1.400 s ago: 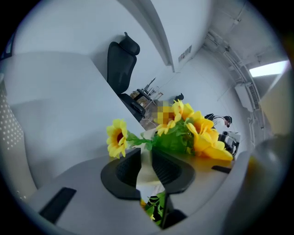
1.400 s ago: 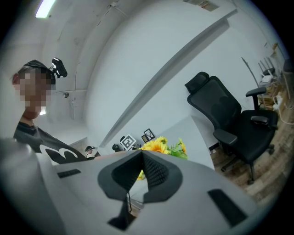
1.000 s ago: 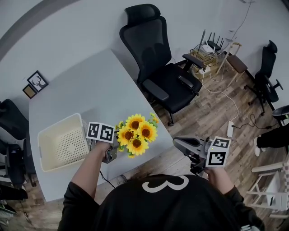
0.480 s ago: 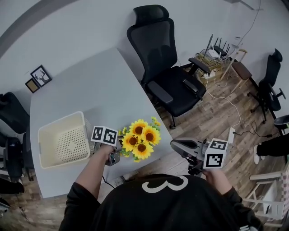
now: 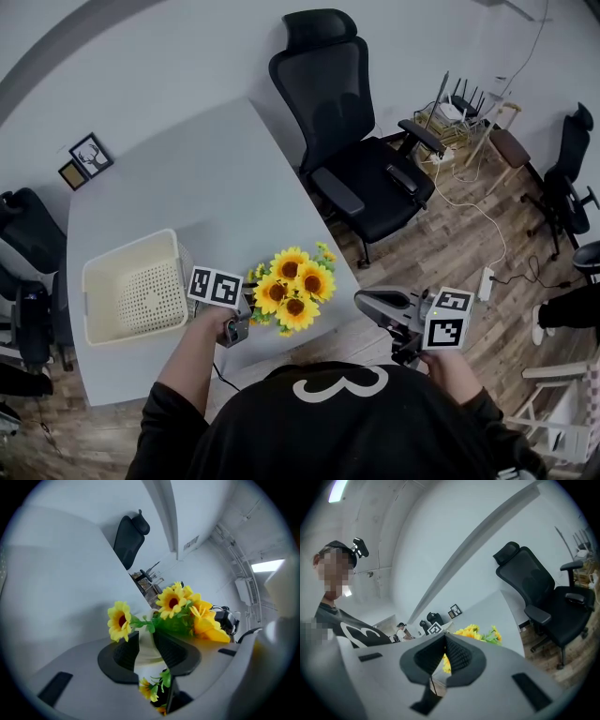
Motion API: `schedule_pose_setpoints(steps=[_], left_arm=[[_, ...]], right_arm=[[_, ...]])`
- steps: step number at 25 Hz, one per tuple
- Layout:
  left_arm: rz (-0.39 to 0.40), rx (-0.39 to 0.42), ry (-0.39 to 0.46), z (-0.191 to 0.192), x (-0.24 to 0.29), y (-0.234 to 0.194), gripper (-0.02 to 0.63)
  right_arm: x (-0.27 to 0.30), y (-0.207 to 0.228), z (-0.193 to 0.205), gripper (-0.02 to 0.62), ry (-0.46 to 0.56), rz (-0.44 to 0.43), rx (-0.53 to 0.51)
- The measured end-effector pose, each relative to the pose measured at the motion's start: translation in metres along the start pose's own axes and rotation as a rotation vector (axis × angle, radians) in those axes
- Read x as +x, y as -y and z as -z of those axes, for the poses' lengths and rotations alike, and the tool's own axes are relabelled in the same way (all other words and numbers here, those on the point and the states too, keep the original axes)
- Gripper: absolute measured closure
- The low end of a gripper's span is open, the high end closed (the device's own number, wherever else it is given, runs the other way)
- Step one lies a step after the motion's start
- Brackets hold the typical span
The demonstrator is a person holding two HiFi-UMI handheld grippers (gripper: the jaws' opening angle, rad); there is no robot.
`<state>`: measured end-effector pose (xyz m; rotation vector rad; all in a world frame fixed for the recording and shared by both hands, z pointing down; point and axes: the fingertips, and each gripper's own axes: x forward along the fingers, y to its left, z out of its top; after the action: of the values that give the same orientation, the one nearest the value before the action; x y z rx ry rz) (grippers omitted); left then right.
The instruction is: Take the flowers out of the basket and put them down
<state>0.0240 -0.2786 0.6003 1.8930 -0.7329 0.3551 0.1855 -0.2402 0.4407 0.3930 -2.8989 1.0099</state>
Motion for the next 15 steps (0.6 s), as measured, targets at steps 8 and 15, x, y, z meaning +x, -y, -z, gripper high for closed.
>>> schedule_pose_setpoints(steps=[8, 15], left_arm=[[-0.026, -0.004, 0.128, -0.005, -0.025, 0.001, 0.388], [-0.140, -0.101, 0.250, 0.017, -0.065, -0.015, 0.373]], right_arm=[[0.005, -0.008, 0.010, 0.588, -0.011, -0.033, 0.012], [0.023, -0.022, 0.011, 0.588, -0.024, -0.011, -0.047]])
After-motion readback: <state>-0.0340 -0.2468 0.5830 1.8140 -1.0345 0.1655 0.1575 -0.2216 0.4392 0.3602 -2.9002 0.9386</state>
